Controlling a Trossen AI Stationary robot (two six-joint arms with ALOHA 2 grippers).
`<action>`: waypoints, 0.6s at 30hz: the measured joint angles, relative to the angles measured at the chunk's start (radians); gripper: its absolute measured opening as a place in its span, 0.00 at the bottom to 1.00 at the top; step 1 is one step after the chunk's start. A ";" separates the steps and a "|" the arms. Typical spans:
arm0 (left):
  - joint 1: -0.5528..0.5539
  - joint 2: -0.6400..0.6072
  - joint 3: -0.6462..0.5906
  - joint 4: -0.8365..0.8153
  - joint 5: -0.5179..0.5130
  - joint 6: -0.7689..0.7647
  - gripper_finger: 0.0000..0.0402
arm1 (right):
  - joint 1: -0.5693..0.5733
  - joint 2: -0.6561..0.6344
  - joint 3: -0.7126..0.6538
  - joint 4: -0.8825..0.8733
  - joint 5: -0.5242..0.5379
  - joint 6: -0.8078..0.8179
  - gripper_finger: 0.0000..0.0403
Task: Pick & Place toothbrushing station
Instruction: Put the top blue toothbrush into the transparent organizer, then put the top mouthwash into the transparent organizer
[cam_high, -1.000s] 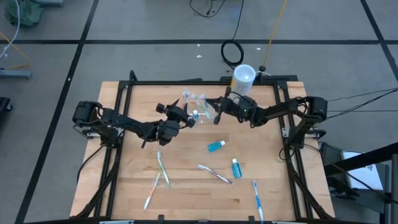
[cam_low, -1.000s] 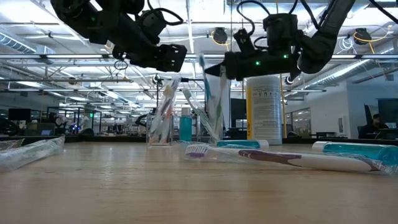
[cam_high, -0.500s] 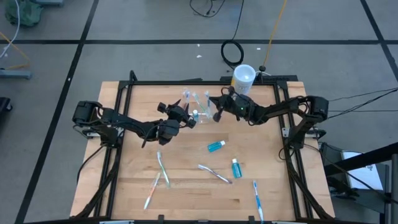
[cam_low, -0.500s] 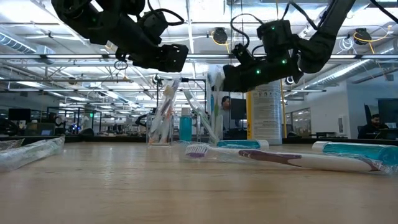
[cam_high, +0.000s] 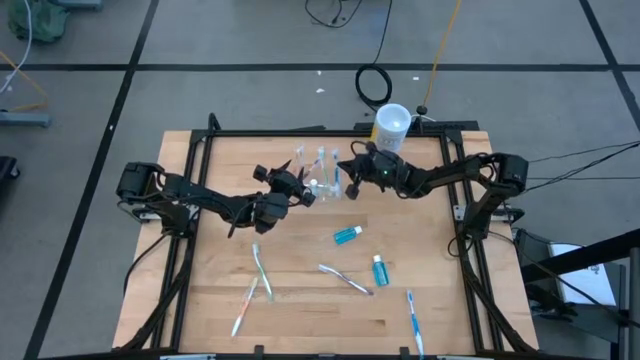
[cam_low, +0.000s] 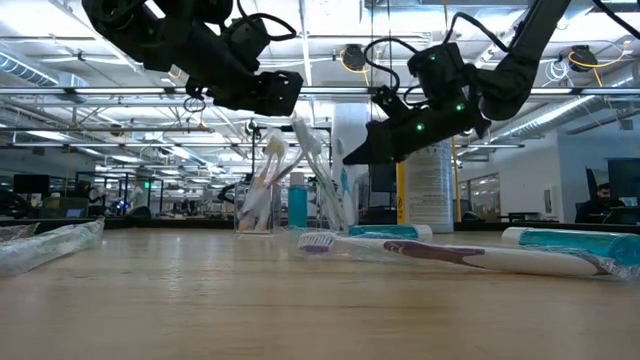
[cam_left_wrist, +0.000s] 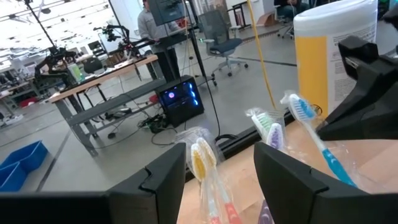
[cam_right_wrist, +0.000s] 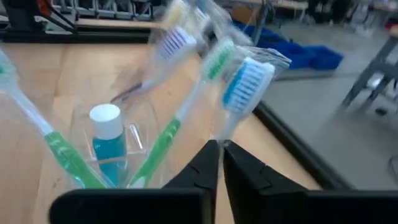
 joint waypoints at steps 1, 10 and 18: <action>0.000 0.000 0.000 -0.003 0.000 0.000 0.49 | 0.004 0.000 0.000 0.010 0.000 -0.020 0.06; -0.002 0.000 0.000 -0.016 0.000 -0.004 0.49 | 0.038 -0.035 0.000 0.003 0.008 -0.066 0.26; -0.014 0.000 0.000 -0.028 -0.007 -0.022 0.49 | 0.081 -0.149 -0.001 -0.044 0.008 -0.026 0.33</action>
